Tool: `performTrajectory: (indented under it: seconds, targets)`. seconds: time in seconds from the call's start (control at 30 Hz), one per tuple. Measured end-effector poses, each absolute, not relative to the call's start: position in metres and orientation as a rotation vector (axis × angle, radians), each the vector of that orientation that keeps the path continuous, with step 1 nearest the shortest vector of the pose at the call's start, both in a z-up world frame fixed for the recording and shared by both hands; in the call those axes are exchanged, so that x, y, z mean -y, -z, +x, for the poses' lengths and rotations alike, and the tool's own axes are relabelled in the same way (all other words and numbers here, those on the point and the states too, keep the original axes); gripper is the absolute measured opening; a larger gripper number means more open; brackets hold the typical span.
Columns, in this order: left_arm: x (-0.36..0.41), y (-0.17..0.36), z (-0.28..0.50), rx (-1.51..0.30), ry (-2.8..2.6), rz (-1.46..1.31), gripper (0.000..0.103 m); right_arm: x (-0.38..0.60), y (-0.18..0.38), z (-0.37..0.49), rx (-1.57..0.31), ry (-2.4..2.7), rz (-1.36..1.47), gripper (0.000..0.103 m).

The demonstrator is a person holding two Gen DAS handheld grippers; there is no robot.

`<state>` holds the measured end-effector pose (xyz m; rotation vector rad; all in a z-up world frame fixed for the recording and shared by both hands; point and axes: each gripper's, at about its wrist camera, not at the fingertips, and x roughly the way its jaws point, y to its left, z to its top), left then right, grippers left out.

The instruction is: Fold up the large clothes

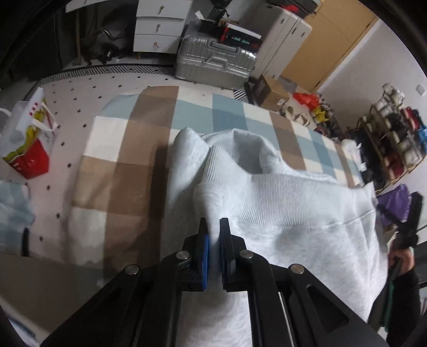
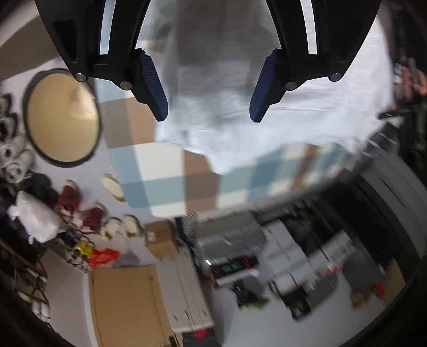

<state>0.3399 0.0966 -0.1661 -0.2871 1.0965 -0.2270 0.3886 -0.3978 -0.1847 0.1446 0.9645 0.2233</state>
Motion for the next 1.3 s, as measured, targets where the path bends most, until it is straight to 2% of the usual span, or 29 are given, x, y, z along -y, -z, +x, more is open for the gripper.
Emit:
performTrajectory:
  seconds: [0.03, 0.07, 0.1, 0.17, 0.2, 0.27, 0.43, 0.57, 0.63, 0.7, 0.8, 0.9, 0.93, 1.0, 1.03, 1.07, 1.1, 1.13, 1.17, 1.3]
  targets:
    - [-0.095, 0.166, 0.34, -1.099, 0.231, -0.286, 0.013, 0.393, 0.192, 0.395, -1.002, -0.233, 0.123, 0.065]
    - [-0.092, 0.165, 0.34, -1.107, 0.234, -0.283, 0.027, 0.389, 0.197, 0.399, -1.022, -0.232, 0.096, 0.065]
    - [-0.089, 0.167, 0.341, -1.117, 0.235, -0.274, 0.036, 0.385, 0.202, 0.401, -1.038, -0.222, 0.058, 0.063]
    - [-0.083, 0.168, 0.339, -1.137, 0.25, -0.234, 0.036, 0.377, 0.211, 0.403, -1.077, -0.205, -0.018, 0.038]
    - [-0.081, 0.169, 0.338, -1.138, 0.25, -0.212, 0.031, 0.374, 0.212, 0.401, -1.093, -0.235, -0.021, 0.015]
    - [-0.082, 0.166, 0.331, -1.122, 0.265, -0.194, 0.009, 0.371, 0.205, 0.393, -1.067, -0.238, -0.036, 0.007]
    - [-0.089, 0.142, 0.318, -1.02, 0.247, -0.188, 0.005, 0.364, 0.158, 0.358, -0.889, -0.25, -0.077, 0.006]
    - [-0.084, 0.091, 0.309, -0.868, 0.275, -0.193, 0.004, 0.375, 0.122, 0.339, -0.75, -0.213, -0.041, 0.006]
    - [-0.08, 0.082, 0.31, -0.828, 0.258, -0.189, 0.004, 0.378, 0.112, 0.339, -0.693, -0.164, -0.032, 0.006]
    - [-0.08, 0.09, 0.314, -0.836, 0.221, -0.188, 0.004, 0.38, 0.113, 0.346, -0.684, -0.125, -0.007, 0.006]
    - [-0.089, 0.131, 0.329, -0.92, 0.134, -0.197, 0.004, 0.384, 0.129, 0.363, -0.701, -0.064, 0.054, 0.006]
    - [-0.102, 0.185, 0.345, -1.13, 0.065, -0.252, 0.012, 0.376, 0.177, 0.398, -0.895, -0.025, 0.028, 0.01]
    - [-0.105, 0.189, 0.348, -1.159, 0.075, -0.274, 0.012, 0.373, 0.2, 0.408, -0.993, -0.001, 0.009, 0.021]
    - [-0.114, 0.177, 0.336, -1.122, 0.082, -0.31, 0.015, 0.375, 0.216, 0.404, -1.041, -0.035, 0.032, 0.03]
    - [-0.119, 0.165, 0.328, -1.088, 0.091, -0.301, 0.02, 0.378, 0.211, 0.398, -1.024, -0.049, 0.045, 0.044]
    - [-0.123, 0.154, 0.32, -1.067, 0.09, -0.277, 0.041, 0.383, 0.206, 0.39, -1.015, -0.068, 0.071, 0.057]
    - [-0.127, 0.146, 0.311, -1.056, 0.086, -0.258, 0.076, 0.39, 0.199, 0.379, -1.006, -0.1, 0.119, 0.083]
    - [-0.131, 0.143, 0.304, -1.048, 0.094, -0.262, 0.087, 0.399, 0.191, 0.365, -0.994, -0.146, 0.18, 0.093]
    - [-0.136, 0.142, 0.292, -1.041, 0.124, -0.279, 0.09, 0.406, 0.185, 0.352, -0.987, -0.181, 0.228, 0.093]
    - [-0.128, 0.17, 0.268, -1.181, 0.177, -0.237, 0.09, 0.412, 0.182, 0.307, -1.051, -0.261, 0.286, 0.097]
